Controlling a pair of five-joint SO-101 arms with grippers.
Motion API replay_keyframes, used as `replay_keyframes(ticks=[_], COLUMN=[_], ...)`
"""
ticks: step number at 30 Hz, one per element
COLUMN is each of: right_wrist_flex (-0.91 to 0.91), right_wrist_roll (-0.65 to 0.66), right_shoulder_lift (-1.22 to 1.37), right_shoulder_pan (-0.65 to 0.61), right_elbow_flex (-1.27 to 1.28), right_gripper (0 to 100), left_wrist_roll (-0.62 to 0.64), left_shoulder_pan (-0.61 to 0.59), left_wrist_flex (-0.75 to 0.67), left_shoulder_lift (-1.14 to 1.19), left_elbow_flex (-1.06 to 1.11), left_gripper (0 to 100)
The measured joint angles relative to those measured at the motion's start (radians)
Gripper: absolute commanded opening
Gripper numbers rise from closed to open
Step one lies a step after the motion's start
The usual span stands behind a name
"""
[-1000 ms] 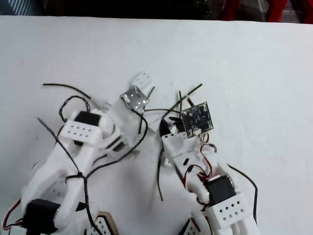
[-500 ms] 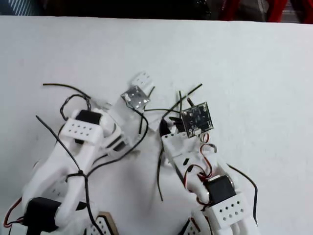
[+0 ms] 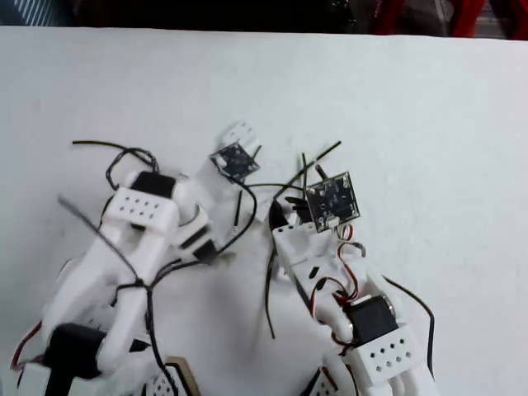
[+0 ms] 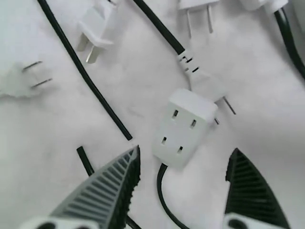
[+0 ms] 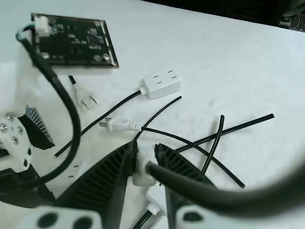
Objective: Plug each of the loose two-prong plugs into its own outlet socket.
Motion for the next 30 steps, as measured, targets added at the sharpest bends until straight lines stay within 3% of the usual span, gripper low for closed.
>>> replay_keyframes(ticks=[4, 9, 18, 21, 25, 30], right_wrist_flex=[0.000, 0.000, 0.000, 0.000, 0.000, 0.000], right_wrist_roll=[0.000, 0.000, 0.000, 0.000, 0.000, 0.000], right_shoulder_lift=[0.000, 0.000, 0.000, 0.000, 0.000, 0.000], right_shoulder_pan=[0.000, 0.000, 0.000, 0.000, 0.000, 0.000], right_elbow_flex=[0.000, 0.000, 0.000, 0.000, 0.000, 0.000], right_gripper=[1.7, 1.7, 1.7, 1.7, 1.7, 1.7], left_wrist_roll=[0.000, 0.000, 0.000, 0.000, 0.000, 0.000], left_shoulder_pan=[0.000, 0.000, -0.003, -0.051, -0.087, -0.107], left_wrist_flex=[-0.009, -0.012, -0.021, -0.057, -0.083, -0.052], left_shoulder_lift=[0.147, 0.284, 0.333, 0.333, 0.333, 0.295], left_elbow_flex=[-0.071, -0.137, -0.141, -0.141, -0.141, -0.141], left_gripper=[29, 21, 13, 15, 30, 30])
